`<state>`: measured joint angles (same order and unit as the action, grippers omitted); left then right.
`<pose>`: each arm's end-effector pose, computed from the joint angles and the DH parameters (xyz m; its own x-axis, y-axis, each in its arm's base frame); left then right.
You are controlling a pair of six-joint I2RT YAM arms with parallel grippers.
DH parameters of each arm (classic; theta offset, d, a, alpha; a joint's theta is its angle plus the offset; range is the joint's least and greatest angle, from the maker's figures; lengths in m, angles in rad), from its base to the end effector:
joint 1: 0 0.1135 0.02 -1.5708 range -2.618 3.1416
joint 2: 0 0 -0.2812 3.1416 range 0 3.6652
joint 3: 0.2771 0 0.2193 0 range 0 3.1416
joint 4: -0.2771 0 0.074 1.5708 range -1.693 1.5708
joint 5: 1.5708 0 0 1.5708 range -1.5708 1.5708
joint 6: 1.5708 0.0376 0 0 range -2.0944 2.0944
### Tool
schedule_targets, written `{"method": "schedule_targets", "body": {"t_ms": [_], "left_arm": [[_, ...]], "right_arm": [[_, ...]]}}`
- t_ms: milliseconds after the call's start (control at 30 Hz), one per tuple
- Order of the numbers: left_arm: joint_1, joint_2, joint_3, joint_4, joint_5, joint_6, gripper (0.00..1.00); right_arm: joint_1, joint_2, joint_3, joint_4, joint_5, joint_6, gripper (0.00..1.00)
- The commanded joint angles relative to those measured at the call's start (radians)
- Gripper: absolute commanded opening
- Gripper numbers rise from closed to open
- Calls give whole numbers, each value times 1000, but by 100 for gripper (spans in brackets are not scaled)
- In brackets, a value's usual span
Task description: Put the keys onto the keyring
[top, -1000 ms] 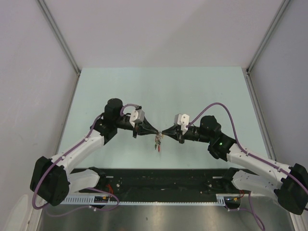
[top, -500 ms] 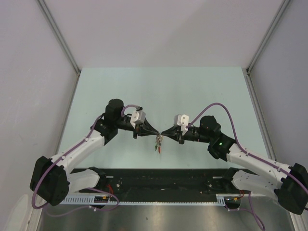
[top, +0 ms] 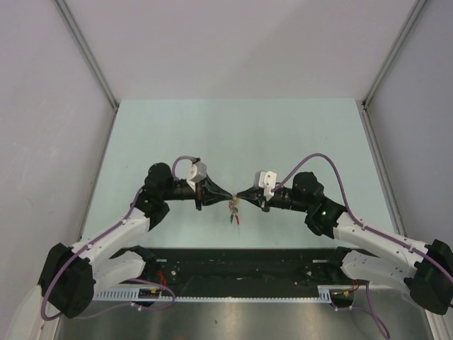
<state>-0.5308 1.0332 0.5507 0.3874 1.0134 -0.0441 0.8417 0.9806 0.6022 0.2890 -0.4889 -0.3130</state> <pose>0.1427 -0.1207 0.3014 -0.1257 0.0468 -0.9910 0.9918 0.0306 -0.1244 0.1124 0.1523 0.3154 0.2421 -0.1370 -0.9605 -0.9412 0.2072 -0.2668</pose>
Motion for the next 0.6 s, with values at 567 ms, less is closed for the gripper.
{"method": "schedule_targets", "body": {"t_ms": [567], "left_arm": [[-101, -26, -298, 1022, -400, -493, 0]], "right_arm": [[60, -14, 5, 58, 98, -44, 0]]}}
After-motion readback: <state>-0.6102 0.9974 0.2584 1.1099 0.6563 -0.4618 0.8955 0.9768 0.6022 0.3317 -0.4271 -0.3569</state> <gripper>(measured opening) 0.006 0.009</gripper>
